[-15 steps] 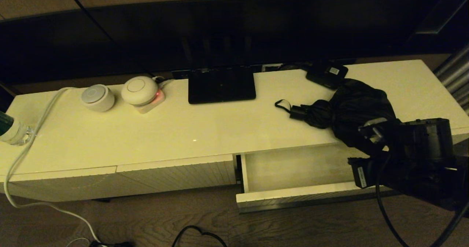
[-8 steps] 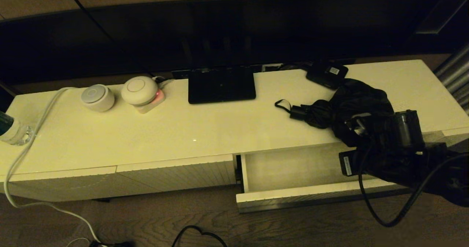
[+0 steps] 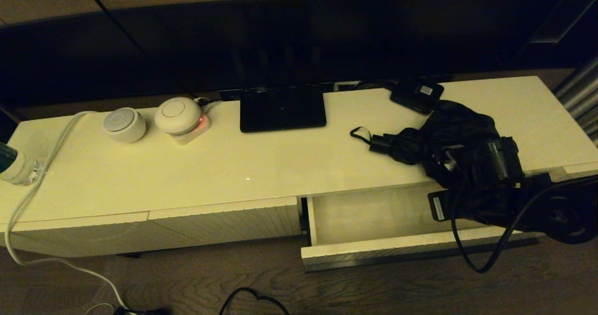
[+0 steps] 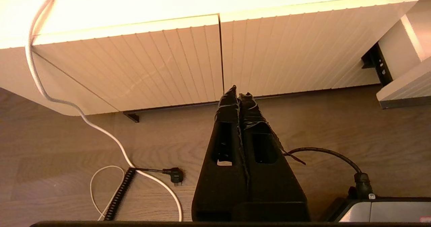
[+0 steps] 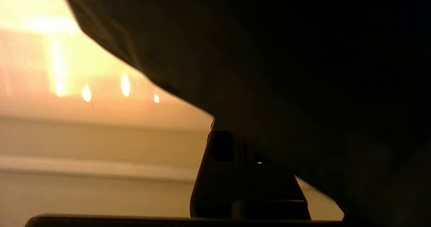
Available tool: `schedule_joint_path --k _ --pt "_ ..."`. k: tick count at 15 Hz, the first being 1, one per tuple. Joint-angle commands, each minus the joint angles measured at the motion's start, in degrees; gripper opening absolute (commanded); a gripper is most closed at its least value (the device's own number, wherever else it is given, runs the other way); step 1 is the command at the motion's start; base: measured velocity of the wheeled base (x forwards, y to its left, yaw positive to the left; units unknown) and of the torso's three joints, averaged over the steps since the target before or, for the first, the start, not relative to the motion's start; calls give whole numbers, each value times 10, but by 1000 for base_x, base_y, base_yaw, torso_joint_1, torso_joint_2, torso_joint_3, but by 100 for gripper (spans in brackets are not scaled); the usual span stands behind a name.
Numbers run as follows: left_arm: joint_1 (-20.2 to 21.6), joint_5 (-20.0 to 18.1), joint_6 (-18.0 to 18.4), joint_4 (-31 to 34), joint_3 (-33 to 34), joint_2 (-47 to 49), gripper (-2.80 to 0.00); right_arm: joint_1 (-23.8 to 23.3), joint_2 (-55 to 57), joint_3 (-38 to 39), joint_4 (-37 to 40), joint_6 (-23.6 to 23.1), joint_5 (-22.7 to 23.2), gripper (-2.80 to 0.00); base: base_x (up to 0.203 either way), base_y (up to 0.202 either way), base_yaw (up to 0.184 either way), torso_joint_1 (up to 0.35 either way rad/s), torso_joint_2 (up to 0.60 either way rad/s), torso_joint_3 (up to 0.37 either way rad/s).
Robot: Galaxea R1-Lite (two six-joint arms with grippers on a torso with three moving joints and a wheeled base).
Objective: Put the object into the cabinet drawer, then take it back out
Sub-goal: Open the drawer
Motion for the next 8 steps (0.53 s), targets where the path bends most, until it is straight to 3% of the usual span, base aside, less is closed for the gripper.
schedule_joint_path --k 1,6,8 --pt "0 0 0 0 2 0 -280 0 -1 -27 56 2 0 -280 0 0 0 0 0 0" --pt "0 0 0 0 2 0 -280 5 -5 -72 185 41 1 -280 0 0 0 0 0 0" --pt "0 0 0 0 2 0 -280 6 -2 -69 202 45 3 -280 0 0 0 0 0 0"
